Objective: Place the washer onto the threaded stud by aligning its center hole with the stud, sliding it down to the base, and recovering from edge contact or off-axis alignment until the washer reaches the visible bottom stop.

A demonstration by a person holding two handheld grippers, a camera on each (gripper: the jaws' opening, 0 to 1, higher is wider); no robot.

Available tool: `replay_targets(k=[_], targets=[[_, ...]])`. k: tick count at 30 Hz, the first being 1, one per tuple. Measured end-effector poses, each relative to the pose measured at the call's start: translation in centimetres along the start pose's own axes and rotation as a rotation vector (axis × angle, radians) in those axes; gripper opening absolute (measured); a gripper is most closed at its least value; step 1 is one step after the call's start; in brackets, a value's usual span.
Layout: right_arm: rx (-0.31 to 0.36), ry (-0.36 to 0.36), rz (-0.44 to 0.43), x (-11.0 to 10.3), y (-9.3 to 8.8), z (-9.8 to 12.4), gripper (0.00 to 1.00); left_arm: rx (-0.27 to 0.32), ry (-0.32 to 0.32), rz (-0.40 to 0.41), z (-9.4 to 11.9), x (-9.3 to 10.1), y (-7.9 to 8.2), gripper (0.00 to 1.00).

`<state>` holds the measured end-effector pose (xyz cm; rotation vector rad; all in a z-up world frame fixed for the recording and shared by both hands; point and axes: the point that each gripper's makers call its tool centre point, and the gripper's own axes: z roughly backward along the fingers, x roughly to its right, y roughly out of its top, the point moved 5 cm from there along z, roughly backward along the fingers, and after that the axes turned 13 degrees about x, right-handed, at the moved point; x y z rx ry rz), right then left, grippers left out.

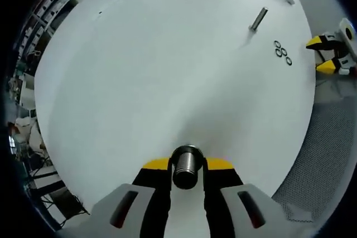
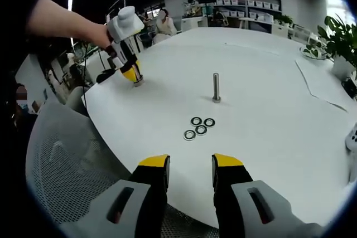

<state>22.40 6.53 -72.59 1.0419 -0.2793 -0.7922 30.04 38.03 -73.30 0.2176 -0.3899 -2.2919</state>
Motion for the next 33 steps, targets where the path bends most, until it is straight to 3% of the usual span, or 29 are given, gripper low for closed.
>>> replay_targets(k=[21, 33], targets=[[0.000, 0.002, -0.004, -0.04, 0.00, -0.02, 0.33, 0.017, -0.008, 0.044, 0.07, 0.29, -0.24, 0.24], [0.005, 0.012, -0.011, -0.20, 0.05, -0.03, 0.33, 0.099, 0.049, 0.098, 0.81, 0.29, 0.20, 0.32]])
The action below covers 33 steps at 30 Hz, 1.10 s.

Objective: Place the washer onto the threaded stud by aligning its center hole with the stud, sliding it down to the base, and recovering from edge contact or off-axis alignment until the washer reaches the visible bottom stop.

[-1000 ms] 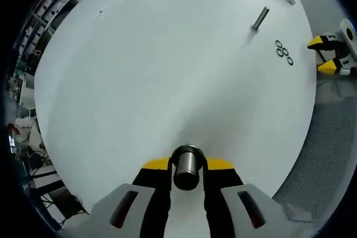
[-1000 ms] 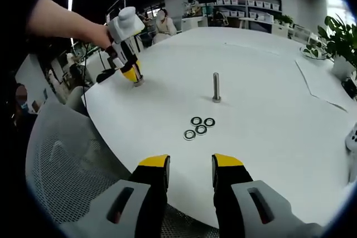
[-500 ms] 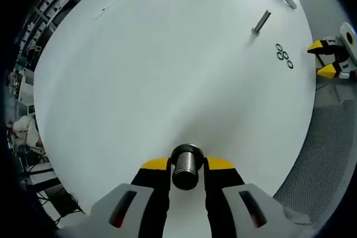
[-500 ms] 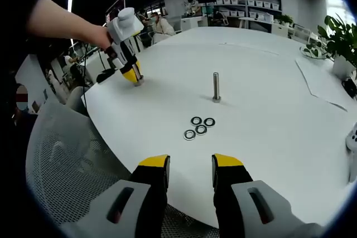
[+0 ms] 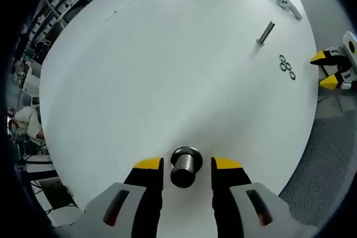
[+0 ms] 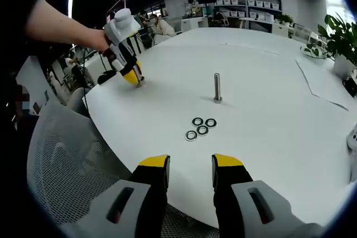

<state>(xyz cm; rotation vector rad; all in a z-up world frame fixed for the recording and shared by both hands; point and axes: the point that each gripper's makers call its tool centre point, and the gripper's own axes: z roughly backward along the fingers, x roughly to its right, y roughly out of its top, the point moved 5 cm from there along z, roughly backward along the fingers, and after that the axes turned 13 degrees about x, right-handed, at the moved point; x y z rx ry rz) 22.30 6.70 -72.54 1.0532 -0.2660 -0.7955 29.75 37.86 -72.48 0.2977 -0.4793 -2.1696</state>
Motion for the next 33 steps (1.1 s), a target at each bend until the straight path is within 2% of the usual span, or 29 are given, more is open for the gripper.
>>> replay_targets(k=[4, 8, 17, 23, 27, 33], targets=[[0.000, 0.007, 0.003, -0.1, 0.0, 0.0, 0.33, 0.040, 0.028, 0.018, 0.7, 0.0, 0.6, 0.34], [0.000, 0.013, 0.007, -0.2, 0.0, 0.0, 0.33, 0.106, 0.068, 0.042, 1.5, -0.2, 1.4, 0.34], [-0.007, 0.024, 0.011, -0.3, -0.1, -0.1, 0.33, 0.220, 0.114, 0.068, 3.3, 0.7, 2.7, 0.36], [-0.011, 0.028, 0.013, -0.4, -0.1, -0.1, 0.33, 0.269, 0.133, 0.081, 4.3, 1.5, 2.8, 0.36], [-0.013, 0.030, 0.018, -0.4, -0.1, -0.1, 0.33, 0.337, 0.155, 0.118, 5.2, 2.0, 3.2, 0.36], [-0.025, 0.037, 0.030, -0.5, -0.3, -0.2, 0.33, 0.414, 0.189, 0.152, 6.3, 2.6, 2.9, 0.36]])
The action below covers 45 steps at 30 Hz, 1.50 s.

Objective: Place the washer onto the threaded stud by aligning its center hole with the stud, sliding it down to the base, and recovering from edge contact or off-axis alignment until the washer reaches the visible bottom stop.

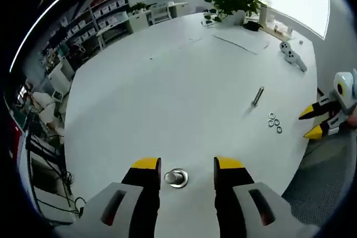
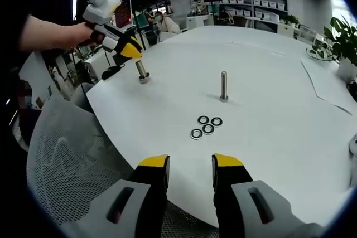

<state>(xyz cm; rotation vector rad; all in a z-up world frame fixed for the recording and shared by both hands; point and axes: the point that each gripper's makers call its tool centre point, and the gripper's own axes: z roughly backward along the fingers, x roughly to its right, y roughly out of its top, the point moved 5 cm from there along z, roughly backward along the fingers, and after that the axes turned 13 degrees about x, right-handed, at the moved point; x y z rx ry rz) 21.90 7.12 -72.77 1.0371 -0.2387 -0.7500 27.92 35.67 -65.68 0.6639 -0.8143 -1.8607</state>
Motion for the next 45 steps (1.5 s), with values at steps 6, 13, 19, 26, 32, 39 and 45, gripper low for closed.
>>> replay_targets(k=[6, 13, 19, 26, 32, 39, 45], targets=[[-0.006, -0.001, 0.001, 0.1, -0.1, 0.0, 0.33, 0.067, 0.041, 0.030, 1.6, 0.0, -0.2, 0.37], [-0.014, 0.004, 0.013, 0.0, -0.2, 0.0, 0.33, 0.105, 0.069, 0.065, 3.3, -0.2, -0.9, 0.39], [-0.021, 0.002, 0.019, 0.0, -0.3, 0.0, 0.33, 0.120, 0.081, 0.060, 4.4, 0.4, -2.2, 0.38], [-0.027, -0.008, 0.026, 0.2, -0.4, 0.1, 0.33, 0.145, 0.087, 0.093, 5.4, 1.0, -3.6, 0.38], [-0.047, -0.002, 0.038, 0.0, -0.6, 0.0, 0.33, 0.159, 0.085, 0.126, 5.9, 1.4, -4.4, 0.38], [-0.048, -0.013, 0.034, 0.2, -0.6, 0.0, 0.33, 0.178, 0.071, 0.160, 6.6, 2.2, -5.8, 0.38], [-0.063, -0.012, 0.048, 0.1, -0.7, 0.0, 0.33, 0.184, 0.053, 0.165, 7.0, 3.0, -6.7, 0.38]])
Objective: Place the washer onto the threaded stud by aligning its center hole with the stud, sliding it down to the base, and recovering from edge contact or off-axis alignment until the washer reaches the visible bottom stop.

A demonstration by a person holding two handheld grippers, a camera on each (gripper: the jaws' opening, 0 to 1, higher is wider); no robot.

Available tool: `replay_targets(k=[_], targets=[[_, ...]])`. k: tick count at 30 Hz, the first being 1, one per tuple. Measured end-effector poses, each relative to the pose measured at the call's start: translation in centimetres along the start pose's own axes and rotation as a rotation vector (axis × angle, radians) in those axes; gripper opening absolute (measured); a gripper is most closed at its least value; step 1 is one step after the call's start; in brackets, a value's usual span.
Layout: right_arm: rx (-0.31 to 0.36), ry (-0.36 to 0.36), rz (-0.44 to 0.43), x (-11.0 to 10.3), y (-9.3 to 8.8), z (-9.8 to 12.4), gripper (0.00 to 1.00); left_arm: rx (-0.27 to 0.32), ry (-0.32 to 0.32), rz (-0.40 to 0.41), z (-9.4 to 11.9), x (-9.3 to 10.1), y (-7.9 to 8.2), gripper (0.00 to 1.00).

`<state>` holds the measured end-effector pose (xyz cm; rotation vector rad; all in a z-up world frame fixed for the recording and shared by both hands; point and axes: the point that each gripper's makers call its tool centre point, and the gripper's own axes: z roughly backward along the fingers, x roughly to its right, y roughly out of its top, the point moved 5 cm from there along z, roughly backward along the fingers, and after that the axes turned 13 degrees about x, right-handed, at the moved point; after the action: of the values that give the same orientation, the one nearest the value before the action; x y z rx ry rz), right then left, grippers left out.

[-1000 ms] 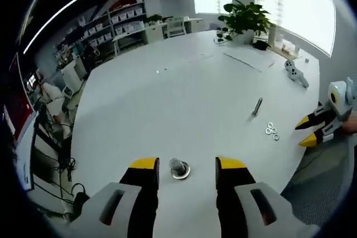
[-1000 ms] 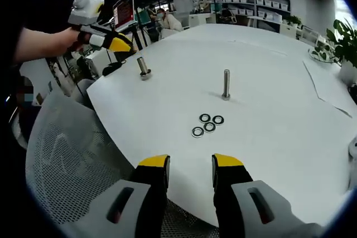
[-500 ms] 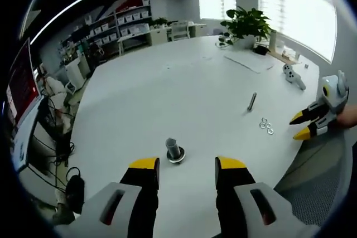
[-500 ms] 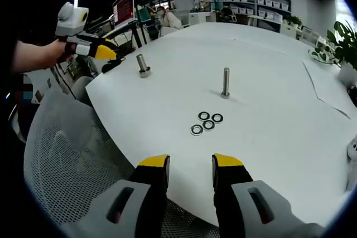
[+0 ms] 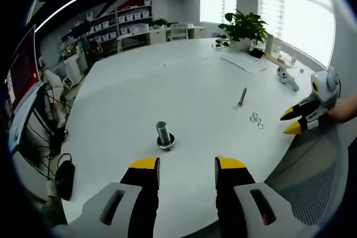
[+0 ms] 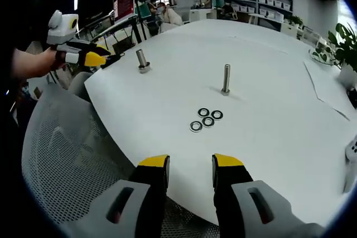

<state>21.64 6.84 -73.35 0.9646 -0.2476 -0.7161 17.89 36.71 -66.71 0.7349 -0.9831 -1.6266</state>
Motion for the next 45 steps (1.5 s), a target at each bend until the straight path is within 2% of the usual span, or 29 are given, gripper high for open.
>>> replay_targets(k=[6, 16, 26, 30, 37, 45], targets=[[-0.015, -0.009, 0.009, 0.1, -0.2, 0.0, 0.33, 0.018, -0.012, 0.007, 0.4, 0.1, -0.5, 0.37], [-0.049, -0.019, 0.023, 0.2, -0.6, -0.1, 0.33, 0.016, -0.030, 0.046, 0.7, 0.2, -1.9, 0.37], [-0.058, -0.045, 0.019, 0.6, -0.8, -0.1, 0.33, -0.010, -0.055, 0.043, 1.7, 1.2, -3.8, 0.37], [-0.068, -0.060, 0.013, 0.8, -0.9, 0.0, 0.33, 0.002, -0.044, 0.068, 2.1, 0.8, -3.9, 0.36], [-0.071, -0.092, 0.006, 1.2, -0.9, 0.2, 0.34, 0.026, -0.046, 0.052, 1.9, 0.9, -3.8, 0.33], [-0.109, -0.081, 0.047, 0.8, -1.2, 0.1, 0.34, 0.057, -0.046, 0.038, 1.7, 0.7, -3.8, 0.32]])
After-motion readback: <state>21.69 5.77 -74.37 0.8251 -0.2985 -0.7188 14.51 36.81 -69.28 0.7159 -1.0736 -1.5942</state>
